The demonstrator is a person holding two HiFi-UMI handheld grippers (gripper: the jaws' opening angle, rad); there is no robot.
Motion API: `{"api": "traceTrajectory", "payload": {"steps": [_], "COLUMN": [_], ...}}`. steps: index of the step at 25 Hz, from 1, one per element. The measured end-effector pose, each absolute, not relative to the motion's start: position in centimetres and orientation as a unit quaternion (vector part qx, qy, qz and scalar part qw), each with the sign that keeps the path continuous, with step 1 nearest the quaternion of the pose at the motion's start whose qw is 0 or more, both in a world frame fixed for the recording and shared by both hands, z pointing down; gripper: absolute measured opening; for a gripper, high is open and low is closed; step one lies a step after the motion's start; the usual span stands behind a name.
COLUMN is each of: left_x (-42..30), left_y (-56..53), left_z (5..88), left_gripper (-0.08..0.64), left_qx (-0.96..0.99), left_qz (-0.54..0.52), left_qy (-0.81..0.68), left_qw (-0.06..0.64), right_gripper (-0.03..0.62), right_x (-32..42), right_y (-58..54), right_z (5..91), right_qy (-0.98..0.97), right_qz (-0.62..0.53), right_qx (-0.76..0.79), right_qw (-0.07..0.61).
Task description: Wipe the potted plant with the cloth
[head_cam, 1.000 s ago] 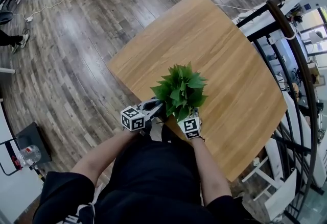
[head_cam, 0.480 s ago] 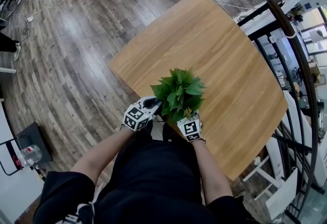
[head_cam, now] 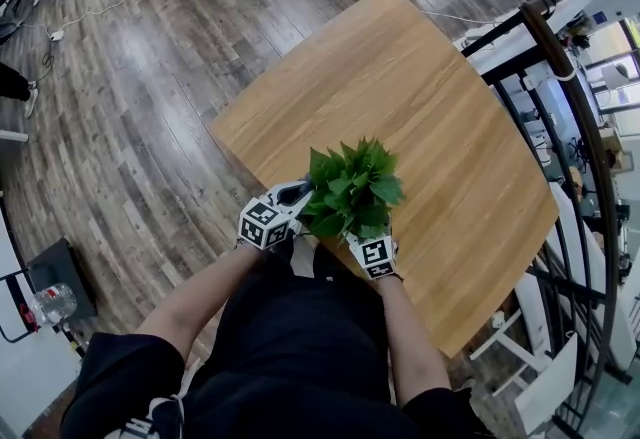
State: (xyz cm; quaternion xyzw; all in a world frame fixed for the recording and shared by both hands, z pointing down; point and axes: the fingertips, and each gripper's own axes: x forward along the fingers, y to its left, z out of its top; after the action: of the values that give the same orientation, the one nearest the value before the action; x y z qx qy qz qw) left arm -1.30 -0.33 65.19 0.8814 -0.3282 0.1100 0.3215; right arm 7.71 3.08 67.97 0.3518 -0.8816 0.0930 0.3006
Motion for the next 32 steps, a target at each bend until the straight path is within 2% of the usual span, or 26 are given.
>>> {"api": "traceTrajectory", "payload": {"steps": [3,8,13,21,32], "left_x": [-1.2,-1.2,-0.2,1.8,-0.9], "left_y": [0.0,0.3,2.5,5.6,1.4], "left_z": [65.2,64.6,64.3,64.5,64.4], "left_gripper": [0.069,0.066,0.066,0.066,0.066], "left_qx": [0.880,0.879,0.910,0.923,0.887], "left_qz": [0.110,0.086,0.081,0.100,0.079], "left_qy": [-0.327,-0.327,-0.272,-0.217,-0.320], "left_qw": [0.326,0.335,0.301,0.301,0.323], "right_gripper": [0.374,0.373,0.373,0.373,0.373], "right_x": [6.3,6.0,6.4,6.5,4.9], "right_y": [2.3,1.1,1.1,0.8,4.2], "right_z": [68.0,67.6,67.7,67.6,67.4], "right_qy": [-0.892,-0.890,-0.889,-0.885,-0.902], "right_qz": [0.072,0.080,0.073,0.078,0.076], "right_qx": [0.311,0.320,0.328,0.339,0.294], "right_qw": [0.320,0.315,0.311,0.308,0.306]}}
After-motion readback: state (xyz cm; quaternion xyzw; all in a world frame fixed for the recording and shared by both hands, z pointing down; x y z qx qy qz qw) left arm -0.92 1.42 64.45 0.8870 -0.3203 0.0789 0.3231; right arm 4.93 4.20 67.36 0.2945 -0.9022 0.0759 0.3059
